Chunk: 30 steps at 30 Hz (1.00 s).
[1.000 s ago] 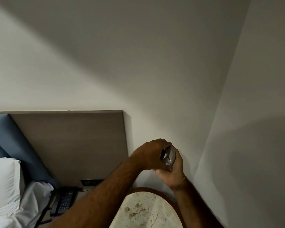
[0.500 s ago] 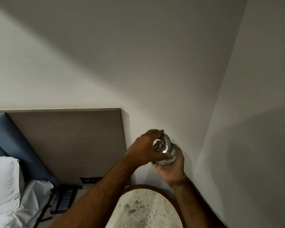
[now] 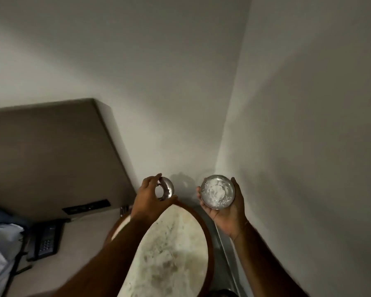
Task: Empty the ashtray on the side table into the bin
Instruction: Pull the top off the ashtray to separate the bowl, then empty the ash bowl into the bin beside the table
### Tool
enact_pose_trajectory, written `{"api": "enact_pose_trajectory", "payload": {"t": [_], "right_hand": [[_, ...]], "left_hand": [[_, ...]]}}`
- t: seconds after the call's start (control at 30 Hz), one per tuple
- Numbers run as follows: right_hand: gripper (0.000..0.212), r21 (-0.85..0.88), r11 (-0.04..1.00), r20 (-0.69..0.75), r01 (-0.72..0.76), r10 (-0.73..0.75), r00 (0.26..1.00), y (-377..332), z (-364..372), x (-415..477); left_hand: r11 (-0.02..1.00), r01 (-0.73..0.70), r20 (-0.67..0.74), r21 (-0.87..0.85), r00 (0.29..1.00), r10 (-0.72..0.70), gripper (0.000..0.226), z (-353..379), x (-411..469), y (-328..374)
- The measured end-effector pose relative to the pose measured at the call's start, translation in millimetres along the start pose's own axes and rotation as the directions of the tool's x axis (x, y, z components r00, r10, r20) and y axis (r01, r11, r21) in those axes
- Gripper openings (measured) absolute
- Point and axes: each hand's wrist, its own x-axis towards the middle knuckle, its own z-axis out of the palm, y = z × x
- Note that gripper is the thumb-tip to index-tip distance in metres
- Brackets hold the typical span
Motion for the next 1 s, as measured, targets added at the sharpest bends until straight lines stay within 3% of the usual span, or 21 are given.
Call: {"api": "enact_pose_trajectory", "payload": {"t": [0.2, 0.33, 0.47, 0.6, 0.7, 0.83, 0.9, 1.0], "right_hand": [[0.086, -0.081, 0.989, -0.183, -0.121, 0.105, 0.978, 29.0, -120.9, -9.7], [0.097, -0.061, 0.978, -0.381, -0.201, 0.163, 0.910, 76.3, -222.9, -13.1], [0.079, -0.027, 0.977, -0.561, -0.213, 0.161, 0.812, 123.2, -314.8, -12.8], [0.070, 0.030, 0.981, -0.645, -0.194, 0.167, 0.745, 175.9, -396.2, 5.5], [0.060, -0.118, 0.948, -0.675, -0.296, 0.142, 0.724, 208.9, -434.8, 24.7], [0.023, -0.403, 0.839, -0.684, -0.365, -0.011, 0.730, 250.8, -464.9, 51.4], [0.029, -0.501, 0.787, -0.669, -0.359, -0.089, 0.738, 271.9, -478.8, 65.6], [0.026, -0.575, 0.709, -0.707, -0.408, -0.180, 0.684, 295.2, -491.9, 80.6]], "left_hand": [[0.985, 0.098, 0.092, 0.143, 0.989, -0.112, 0.094, 111.6, -47.7, -55.9], [0.974, 0.164, 0.195, 0.159, 0.961, -0.194, 0.096, 183.7, -83.5, -105.6], [0.961, 0.193, 0.207, 0.197, 0.950, -0.234, 0.096, 234.0, -98.7, -147.5], [0.951, 0.197, 0.194, 0.238, 0.950, -0.246, 0.097, 276.8, -114.7, -189.6], [0.959, 0.170, 0.151, 0.227, 0.967, -0.207, 0.096, 294.7, -124.9, -210.0], [0.967, 0.149, 0.100, 0.205, 0.980, -0.172, 0.094, 303.6, -137.6, -227.1], [0.972, 0.140, 0.080, 0.190, 0.984, -0.158, 0.094, 304.6, -143.4, -235.5], [0.978, 0.094, 0.064, 0.185, 0.992, -0.107, 0.093, 303.2, -149.4, -244.8]]}}
